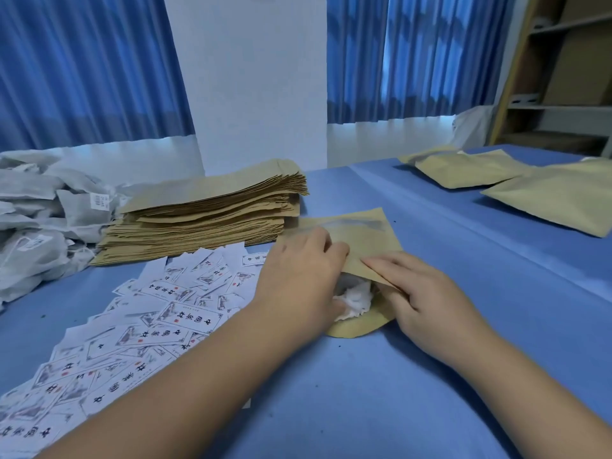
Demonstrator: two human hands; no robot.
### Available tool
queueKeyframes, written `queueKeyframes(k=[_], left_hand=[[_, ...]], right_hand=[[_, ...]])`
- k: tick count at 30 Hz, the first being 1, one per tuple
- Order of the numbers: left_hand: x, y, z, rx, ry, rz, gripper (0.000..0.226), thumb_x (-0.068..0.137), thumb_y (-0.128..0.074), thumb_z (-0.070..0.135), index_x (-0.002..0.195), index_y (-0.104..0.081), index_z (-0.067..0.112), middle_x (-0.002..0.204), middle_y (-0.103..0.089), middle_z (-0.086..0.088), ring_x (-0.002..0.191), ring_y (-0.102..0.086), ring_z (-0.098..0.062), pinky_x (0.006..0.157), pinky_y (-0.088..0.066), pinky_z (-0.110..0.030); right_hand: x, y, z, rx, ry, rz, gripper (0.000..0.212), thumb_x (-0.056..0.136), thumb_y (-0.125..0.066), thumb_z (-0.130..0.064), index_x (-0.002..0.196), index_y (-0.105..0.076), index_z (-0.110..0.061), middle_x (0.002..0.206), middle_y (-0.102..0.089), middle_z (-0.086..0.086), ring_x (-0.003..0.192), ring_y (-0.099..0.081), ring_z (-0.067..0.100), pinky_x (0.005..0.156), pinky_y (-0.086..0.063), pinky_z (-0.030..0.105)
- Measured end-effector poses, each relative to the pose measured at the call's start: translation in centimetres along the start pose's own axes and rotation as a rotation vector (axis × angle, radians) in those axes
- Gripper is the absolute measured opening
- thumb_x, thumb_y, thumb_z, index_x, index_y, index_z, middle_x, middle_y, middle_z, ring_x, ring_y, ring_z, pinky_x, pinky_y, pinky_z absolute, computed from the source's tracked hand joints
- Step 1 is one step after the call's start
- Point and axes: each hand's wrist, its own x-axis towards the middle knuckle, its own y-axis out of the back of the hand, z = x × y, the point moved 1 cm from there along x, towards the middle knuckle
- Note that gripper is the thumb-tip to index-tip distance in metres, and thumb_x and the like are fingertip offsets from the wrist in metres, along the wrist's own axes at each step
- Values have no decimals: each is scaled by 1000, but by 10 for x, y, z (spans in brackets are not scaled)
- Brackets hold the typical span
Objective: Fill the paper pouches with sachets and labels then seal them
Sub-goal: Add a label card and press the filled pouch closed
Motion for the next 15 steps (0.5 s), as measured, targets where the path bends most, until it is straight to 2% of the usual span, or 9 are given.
queueKeyframes(k=[3, 5, 7, 9, 12, 15], left_hand=[[2, -1, 6, 65, 10, 24, 54, 74, -66, 56, 115, -47, 27, 114, -44, 3, 106, -45, -23, 77, -23, -35], [1, -3, 10, 166, 15, 71, 44, 70, -72, 52, 100, -54, 24, 101, -51, 3, 94, -51, -24, 72, -26, -35], [2, -5, 13, 250, 6, 135, 31, 61, -80, 34, 77, -56, 21, 78, -55, 1, 71, -54, -23, 64, -31, -33], [7, -6, 12, 287, -19, 272, 23, 58, -73, 13, 64, -51, 19, 63, -50, -1, 58, -50, -22, 60, -35, -31], [12, -10, 6, 334, -57, 348, 18, 58, -59, 3, 59, -50, 18, 58, -47, -2, 54, -48, -21, 59, -37, -30], [13, -13, 6, 330, -110, 172, 19, 63, -64, 7, 73, -55, 20, 72, -55, 0, 67, -55, -23, 60, -36, -30]], right_hand=[[-1, 0, 3, 32, 14, -1, 40, 94, -51, -8, 124, -62, -31, 121, -57, -23, 106, -54, 2, 88, -45, 25], [-2, 0, 5, 57, 18, -10, 38, 95, -51, -7, 123, -63, -30, 117, -61, -21, 104, -56, 1, 87, -45, 23], [-3, 0, 5, 109, 25, -13, 36, 95, -52, -5, 121, -66, -27, 110, -65, -16, 100, -59, 4, 85, -45, 22], [-3, 0, 1, 125, 60, -42, 32, 96, -53, -6, 118, -67, -24, 103, -66, -10, 96, -60, 8, 82, -45, 22], [-1, -1, -4, 134, 105, -102, 32, 97, -51, -9, 117, -68, -28, 101, -68, -8, 94, -60, 10, 83, -47, 27], [-1, -2, -4, 144, 81, -115, 31, 97, -51, -8, 114, -69, -26, 103, -68, -9, 98, -60, 9, 85, -47, 28]])
